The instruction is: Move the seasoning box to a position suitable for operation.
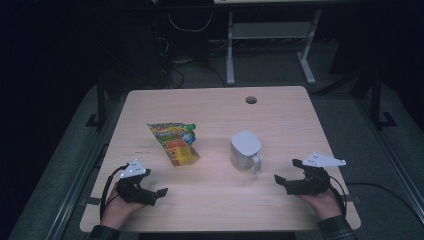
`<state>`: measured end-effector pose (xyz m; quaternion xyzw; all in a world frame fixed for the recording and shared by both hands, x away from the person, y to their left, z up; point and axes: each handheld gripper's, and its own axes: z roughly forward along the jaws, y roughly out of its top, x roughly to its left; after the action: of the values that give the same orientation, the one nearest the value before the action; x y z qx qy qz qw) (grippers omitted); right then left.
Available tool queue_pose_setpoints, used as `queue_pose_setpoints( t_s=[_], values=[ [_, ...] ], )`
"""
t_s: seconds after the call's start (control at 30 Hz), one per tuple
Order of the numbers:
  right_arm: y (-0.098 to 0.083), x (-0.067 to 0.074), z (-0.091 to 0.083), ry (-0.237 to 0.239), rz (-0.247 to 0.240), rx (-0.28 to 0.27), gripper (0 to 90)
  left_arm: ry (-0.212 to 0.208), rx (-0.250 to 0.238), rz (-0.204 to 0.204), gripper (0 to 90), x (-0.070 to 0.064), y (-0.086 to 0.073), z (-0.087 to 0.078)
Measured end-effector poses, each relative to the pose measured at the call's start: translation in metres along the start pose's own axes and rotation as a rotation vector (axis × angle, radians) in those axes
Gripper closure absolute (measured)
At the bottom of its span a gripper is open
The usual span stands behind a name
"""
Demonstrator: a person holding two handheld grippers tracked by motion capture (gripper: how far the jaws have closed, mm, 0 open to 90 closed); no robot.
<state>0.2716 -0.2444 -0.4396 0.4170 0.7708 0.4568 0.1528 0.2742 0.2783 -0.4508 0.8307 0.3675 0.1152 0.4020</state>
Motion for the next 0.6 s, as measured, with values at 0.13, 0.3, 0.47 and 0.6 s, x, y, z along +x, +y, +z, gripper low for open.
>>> queue_pose_setpoints(
  t_s=[0.13,0.3,0.47,0.6],
  values=[
    [0.009,0.002,0.0,0.023,-0.011,-0.012,12.7,0.004,-0.004,0.0,0.0,0.0,0.001,-0.001],
    [0.022,0.006,0.003,0.04,-0.036,-0.015,16.8,-0.001,-0.003,-0.001,0.0,-0.001,0.0,0.0],
    [0.031,0.011,0.008,0.063,-0.041,-0.016,21.5,-0.003,-0.005,-0.003,0.0,-0.001,0.0,0.0],
    [0.038,0.015,0.015,0.077,-0.054,-0.012,24.6,-0.002,-0.003,-0.001,0.0,-0.001,0.0,0.0]
  ],
)
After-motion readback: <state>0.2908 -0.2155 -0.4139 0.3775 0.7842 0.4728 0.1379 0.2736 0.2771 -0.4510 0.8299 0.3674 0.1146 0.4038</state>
